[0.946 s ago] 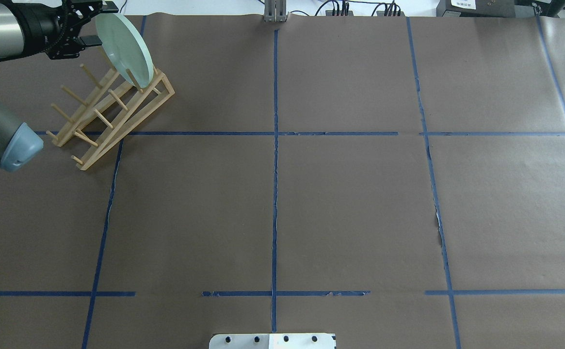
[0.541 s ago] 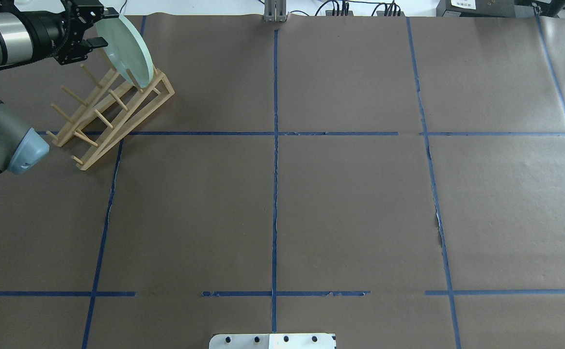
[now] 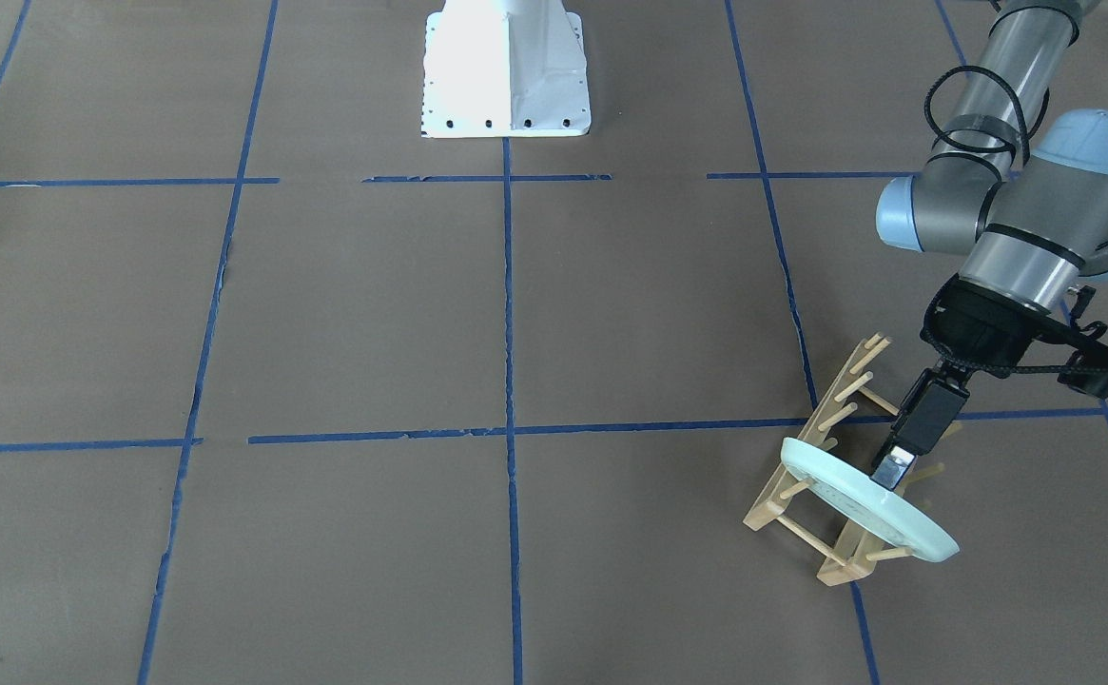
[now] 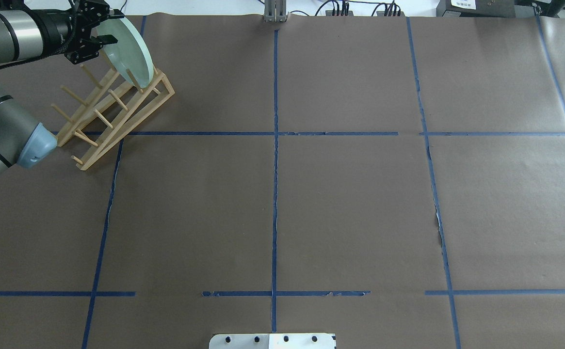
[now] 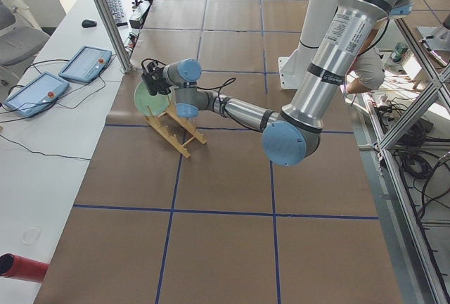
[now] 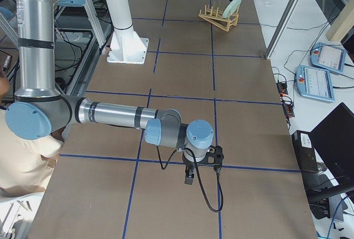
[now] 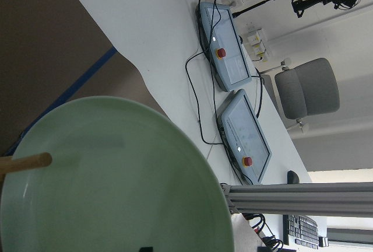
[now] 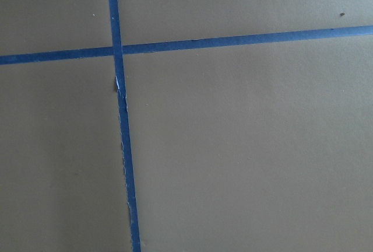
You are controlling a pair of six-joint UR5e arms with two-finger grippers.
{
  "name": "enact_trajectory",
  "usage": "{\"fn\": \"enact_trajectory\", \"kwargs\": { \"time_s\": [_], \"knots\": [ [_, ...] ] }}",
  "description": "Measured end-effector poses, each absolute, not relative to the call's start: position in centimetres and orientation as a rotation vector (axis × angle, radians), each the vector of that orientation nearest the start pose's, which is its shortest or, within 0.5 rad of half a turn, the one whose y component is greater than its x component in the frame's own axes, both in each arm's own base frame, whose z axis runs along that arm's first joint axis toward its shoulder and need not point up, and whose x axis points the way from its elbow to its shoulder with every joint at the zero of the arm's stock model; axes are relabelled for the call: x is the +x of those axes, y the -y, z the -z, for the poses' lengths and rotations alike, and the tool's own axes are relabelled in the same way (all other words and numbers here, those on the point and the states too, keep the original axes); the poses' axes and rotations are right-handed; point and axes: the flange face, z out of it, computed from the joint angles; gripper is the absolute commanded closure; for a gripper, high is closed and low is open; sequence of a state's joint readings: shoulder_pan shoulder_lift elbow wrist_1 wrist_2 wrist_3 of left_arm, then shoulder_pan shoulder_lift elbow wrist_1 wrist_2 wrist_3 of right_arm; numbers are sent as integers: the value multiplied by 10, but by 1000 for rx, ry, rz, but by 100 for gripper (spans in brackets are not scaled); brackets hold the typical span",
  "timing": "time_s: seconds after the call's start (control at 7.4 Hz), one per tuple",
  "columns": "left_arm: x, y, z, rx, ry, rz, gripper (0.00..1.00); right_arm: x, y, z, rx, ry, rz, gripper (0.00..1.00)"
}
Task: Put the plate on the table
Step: 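Close the left gripper on the plate rim in the wooden rack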
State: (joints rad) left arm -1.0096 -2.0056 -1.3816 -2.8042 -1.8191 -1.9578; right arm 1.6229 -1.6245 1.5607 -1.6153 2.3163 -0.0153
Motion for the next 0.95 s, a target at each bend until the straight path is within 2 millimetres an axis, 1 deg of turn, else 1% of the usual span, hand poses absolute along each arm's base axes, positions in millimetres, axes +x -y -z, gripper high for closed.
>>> {"fn": "enact_trajectory", "kwargs": {
  "time_s": [0.14, 0.27, 0.41, 0.54, 0.81, 0.95],
  "knots": [
    [261, 622, -361, 269, -1533, 943, 36, 90, 456, -695, -78, 748, -75, 0],
    [260, 624, -359, 267, -1537, 949, 42, 90, 456, -695, -77, 748, -75, 0],
    [259, 626, -356, 263, -1540, 957, 50, 90, 456, -695, -77, 748, -75, 0],
    [259, 628, -354, 259, -1540, 962, 56, 90, 456, -695, -77, 748, -75, 0],
    [260, 631, -356, 255, -1534, 970, 68, 90, 456, -695, -77, 748, -75, 0],
    [260, 632, -357, 254, -1532, 972, 77, 90, 456, -695, -77, 748, -75, 0]
  ]
}}
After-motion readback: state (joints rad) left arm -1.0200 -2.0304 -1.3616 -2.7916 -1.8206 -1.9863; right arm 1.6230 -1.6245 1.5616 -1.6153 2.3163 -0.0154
